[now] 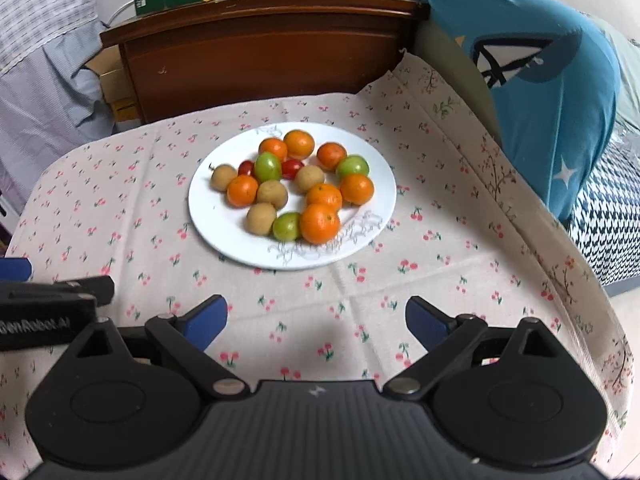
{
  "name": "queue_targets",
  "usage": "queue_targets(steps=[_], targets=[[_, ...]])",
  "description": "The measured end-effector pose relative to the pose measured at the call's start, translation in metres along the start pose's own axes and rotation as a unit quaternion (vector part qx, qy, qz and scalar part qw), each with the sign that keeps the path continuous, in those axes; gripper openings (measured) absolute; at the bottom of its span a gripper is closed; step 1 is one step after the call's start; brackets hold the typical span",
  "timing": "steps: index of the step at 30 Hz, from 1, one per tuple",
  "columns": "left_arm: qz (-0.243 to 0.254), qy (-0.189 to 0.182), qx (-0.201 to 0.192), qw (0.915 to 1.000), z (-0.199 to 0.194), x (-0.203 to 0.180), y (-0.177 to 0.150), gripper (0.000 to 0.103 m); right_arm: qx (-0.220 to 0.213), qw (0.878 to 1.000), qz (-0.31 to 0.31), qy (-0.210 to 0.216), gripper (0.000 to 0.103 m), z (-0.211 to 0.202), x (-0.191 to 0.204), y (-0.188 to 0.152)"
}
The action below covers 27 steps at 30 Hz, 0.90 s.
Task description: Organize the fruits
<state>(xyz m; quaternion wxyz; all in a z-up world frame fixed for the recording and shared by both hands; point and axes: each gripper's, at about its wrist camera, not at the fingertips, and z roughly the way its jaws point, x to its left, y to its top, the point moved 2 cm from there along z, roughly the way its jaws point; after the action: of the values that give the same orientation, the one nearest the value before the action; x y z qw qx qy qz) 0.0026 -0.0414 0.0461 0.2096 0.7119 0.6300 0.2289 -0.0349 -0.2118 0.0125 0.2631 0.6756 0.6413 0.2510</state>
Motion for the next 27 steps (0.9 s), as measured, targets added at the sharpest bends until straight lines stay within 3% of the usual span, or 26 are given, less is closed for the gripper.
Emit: queue_targets(steps=[11,15,27], targets=[[-0.017,-0.011,0.000,0.9998,-0.015,0.015,-0.020,0.092,0.017,0.999,0.034,-0.003,0.096,0.016,0.005,-0.054],[-0.017,-0.012,-0.003,0.9998,-0.017,0.017,-0.024,0.092,-0.021,0.999,0.021,-0.023,0.102,0.018,0.014,-0.063],[-0.016,-0.015,-0.004,0.9997,-0.015,0.021,-0.027,0.092,-0.088,0.995,0.030,-0.039,0.102,0.037,0.023,-0.056]])
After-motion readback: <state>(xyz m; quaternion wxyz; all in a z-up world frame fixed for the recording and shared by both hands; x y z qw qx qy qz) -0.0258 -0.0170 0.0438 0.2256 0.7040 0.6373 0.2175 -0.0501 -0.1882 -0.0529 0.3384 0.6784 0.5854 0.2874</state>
